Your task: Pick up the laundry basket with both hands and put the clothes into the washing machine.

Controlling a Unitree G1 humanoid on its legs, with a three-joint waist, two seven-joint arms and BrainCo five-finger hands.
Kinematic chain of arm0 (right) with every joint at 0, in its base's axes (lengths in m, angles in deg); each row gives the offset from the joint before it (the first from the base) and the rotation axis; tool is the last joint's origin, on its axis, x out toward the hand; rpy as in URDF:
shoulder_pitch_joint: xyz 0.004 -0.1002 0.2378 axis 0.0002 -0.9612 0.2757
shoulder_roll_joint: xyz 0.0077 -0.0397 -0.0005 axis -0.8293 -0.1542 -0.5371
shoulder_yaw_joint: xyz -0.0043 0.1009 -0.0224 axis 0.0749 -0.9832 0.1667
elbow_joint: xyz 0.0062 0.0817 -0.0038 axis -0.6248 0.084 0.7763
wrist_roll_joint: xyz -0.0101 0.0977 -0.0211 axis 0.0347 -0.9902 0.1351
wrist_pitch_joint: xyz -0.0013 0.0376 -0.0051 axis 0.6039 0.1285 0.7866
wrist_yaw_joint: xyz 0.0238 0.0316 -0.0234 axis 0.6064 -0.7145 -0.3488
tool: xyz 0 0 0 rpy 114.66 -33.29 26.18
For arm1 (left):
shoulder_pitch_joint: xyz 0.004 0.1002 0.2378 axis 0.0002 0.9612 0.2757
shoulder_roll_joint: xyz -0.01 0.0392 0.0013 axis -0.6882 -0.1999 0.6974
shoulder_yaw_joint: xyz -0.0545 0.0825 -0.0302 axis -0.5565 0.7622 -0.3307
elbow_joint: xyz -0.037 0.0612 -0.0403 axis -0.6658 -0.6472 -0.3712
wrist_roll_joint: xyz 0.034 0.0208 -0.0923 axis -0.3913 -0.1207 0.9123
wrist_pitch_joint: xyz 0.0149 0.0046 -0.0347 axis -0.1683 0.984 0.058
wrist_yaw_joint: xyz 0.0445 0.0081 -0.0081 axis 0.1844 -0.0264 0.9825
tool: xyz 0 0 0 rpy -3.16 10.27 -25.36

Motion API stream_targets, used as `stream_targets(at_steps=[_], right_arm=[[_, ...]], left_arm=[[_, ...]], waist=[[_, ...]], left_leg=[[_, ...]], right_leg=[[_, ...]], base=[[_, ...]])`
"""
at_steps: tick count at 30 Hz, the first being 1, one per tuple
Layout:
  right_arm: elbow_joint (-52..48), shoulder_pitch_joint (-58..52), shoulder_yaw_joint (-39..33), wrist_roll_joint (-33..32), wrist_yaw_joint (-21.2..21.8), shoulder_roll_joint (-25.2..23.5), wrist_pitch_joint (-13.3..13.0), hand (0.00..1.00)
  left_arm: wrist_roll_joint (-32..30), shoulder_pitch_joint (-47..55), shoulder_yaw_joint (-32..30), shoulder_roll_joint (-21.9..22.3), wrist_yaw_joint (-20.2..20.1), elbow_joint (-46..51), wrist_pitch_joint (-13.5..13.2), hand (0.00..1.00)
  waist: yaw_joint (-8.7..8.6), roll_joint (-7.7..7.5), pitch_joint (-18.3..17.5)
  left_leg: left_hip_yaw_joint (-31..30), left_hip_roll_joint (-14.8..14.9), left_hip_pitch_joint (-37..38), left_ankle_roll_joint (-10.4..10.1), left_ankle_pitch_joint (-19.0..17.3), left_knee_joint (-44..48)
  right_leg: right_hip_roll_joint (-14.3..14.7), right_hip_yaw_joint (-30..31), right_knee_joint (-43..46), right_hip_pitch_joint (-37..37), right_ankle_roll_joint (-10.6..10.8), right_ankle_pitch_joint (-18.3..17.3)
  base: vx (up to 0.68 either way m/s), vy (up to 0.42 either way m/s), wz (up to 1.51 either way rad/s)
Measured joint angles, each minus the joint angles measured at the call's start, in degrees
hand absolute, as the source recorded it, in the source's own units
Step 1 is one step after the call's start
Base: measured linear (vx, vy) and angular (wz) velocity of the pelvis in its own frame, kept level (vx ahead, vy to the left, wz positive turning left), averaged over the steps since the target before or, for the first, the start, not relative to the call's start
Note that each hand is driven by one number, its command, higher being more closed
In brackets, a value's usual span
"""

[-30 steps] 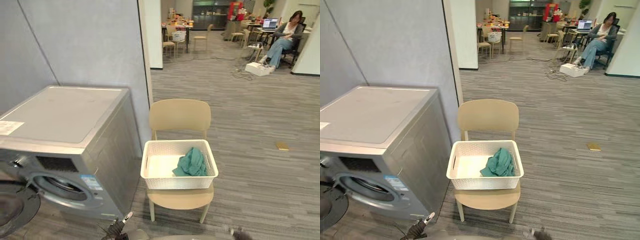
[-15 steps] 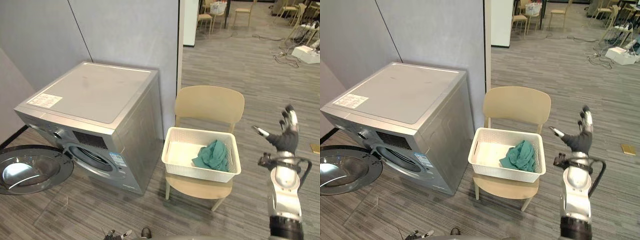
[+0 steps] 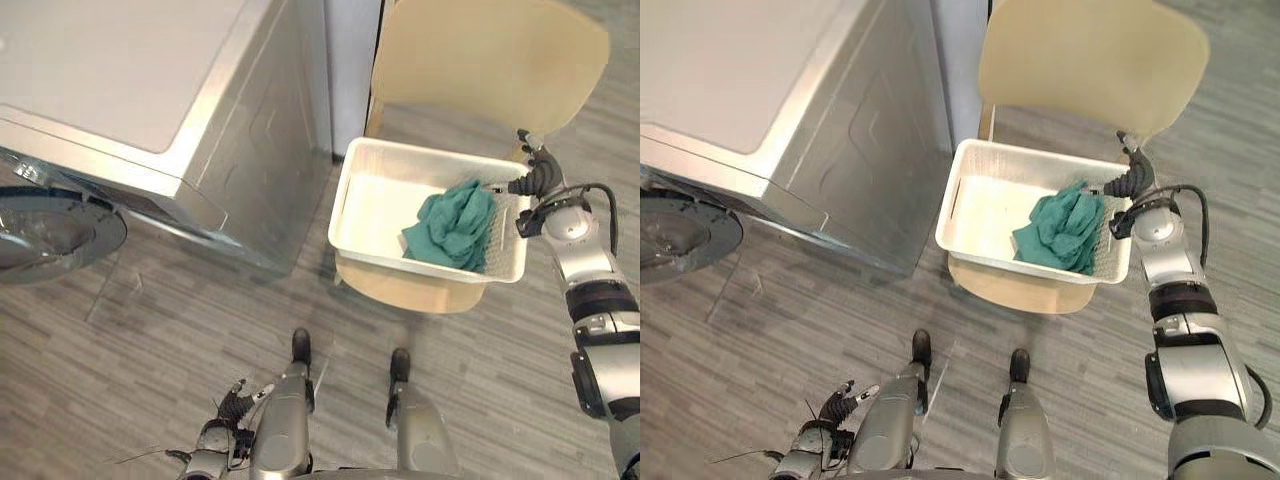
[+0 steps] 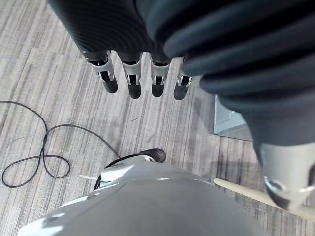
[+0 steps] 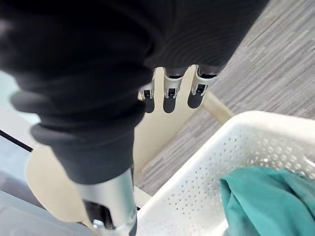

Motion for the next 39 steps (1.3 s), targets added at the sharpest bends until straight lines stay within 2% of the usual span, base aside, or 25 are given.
stream_targets(at_steps=[1,8,14,17,19,22,26,29,32,33,36,39], right_arm=[[0.0,0.4,0.1,0.0,0.0,-0.4,0.1,0.0],[2.9,1.2,1.7,-2.1,-0.4,-5.6,1.3,0.0],[6.0,4.7,1.2,-3.8,-2.7,-5.6,1.4,0.0],[8.5,6.5,1.2,-4.5,-3.1,-5.2,1.3,0.0],[9.7,8.2,1.4,-4.4,-3.6,-2.5,1.3,0.0],[10.8,11.5,1.9,-4.0,-5.6,0.5,1.1,0.0],[11.5,15.5,4.6,-1.3,-9.5,8.3,0.8,0.0],[11.9,17.5,6.8,1.4,-10.7,9.1,1.1,0.0],[12.0,18.3,8.9,8.1,-12.4,9.2,1.3,0.0],[12.0,18.3,9.9,12.4,-12.6,9.1,1.9,1.0],[12.0,18.0,12.1,21.1,-12.5,9.0,3.4,1.0],[12.0,17.7,12.9,23.9,-11.6,8.9,3.7,1.0]], left_arm=[[0.6,-0.4,0.0,0.1,0.3,0.7,0.0,0.0],[1.8,-2.6,0.0,0.2,1.7,2.8,-0.1,0.0],[4.4,-3.6,0.6,2.6,2.6,8.6,-0.7,0.0],[5.5,-3.8,2.2,4.0,3.2,12.3,-1.0,0.0],[5.6,-3.8,2.4,4.8,3.6,15.2,-1.5,0.0],[6.1,-3.7,2.4,4.8,4.0,18.6,-1.6,0.0],[7.1,-3.1,1.9,5.2,4.9,23.6,-2.6,0.0],[8.4,-3.1,0.9,5.0,5.0,23.8,-2.9,0.0],[9.5,-3.1,-1.0,5.2,5.5,23.8,-2.8,0.0],[10.1,-3.1,-1.2,5.3,5.9,23.8,-2.9,0.0],[10.6,-3.1,-2.3,5.9,5.9,23.7,-2.8,0.0],[11.1,-3.1,-3.3,6.2,5.9,23.0,-2.8,0.0]], waist=[[0.05,0.3,1.0],[0.15,0.41,1.8],[0.07,0.53,1.9],[0.82,0.58,1.9],[1.7,1.19,2.4],[1.75,1.42,3.8],[3.03,1.91,5.7],[3.13,1.9,5.7],[3.17,1.79,5.8],[3.33,1.72,5.8],[3.98,1.54,5.9],[4.09,1.39,5.8]], left_leg=[[0.0,0.1,-0.5,0.0,0.0,0.3],[0.9,0.5,-5.1,-0.1,0.0,1.2],[3.1,0.8,-9.3,0.2,0.3,2.3],[3.7,1.0,-13.0,0.2,0.4,3.5],[3.8,1.1,-16.9,0.3,0.4,4.8],[3.9,1.3,-20.7,0.4,0.5,6.3],[4.2,1.6,-26.5,0.6,0.3,8.7],[4.3,1.9,-29.1,1.4,-0.2,10.5],[4.3,2.1,-31.1,1.9,-0.5,11.7],[4.3,2.1,-31.4,1.9,-0.5,11.9],[4.3,2.2,-31.4,2.2,-0.7,12.2],[4.1,2.2,-31.0,2.3,-0.5,11.8]], right_leg=[[-0.1,-0.8,0.6,-0.5,0.0,0.0],[-1.1,-2.9,3.5,-5.7,-0.2,-0.6],[-1.8,-3.9,5.1,-9.8,-0.3,-0.9],[-2.3,-3.8,6.1,-13.6,-0.3,-0.9],[-2.4,-3.7,7.3,-17.4,-0.3,-0.8],[-2.4,-3.3,8.5,-21.2,-0.4,-0.8],[-2.4,-2.7,10.4,-26.9,-0.4,-0.8],[-2.3,-2.5,11.2,-29.0,-0.4,-0.8],[-2.3,-2.6,11.5,-30.5,-0.4,-0.8],[-2.4,-2.6,11.7,-30.8,-0.4,-0.8],[-2.3,-2.6,12.0,-30.8,-0.4,-0.8],[-2.4,-3.1,12.0,-30.3,-0.4,-0.8]], base=[[-0.03,-0.018,0.03],[-0.04,-0.004,0.01],[-0.02,0.003,0.05],[-0.01,0.01,-0.04],[-0.02,-0.01,-0.06],[-0.01,-0.005,-0.06],[-0.01,-0.003,-0.06],[0.0,0.004,-0.06],[0.0,0.004,-0.01],[0.0,0.0,0.0],[0.0,0.0,0.0],[0.0,0.01,0.07]])
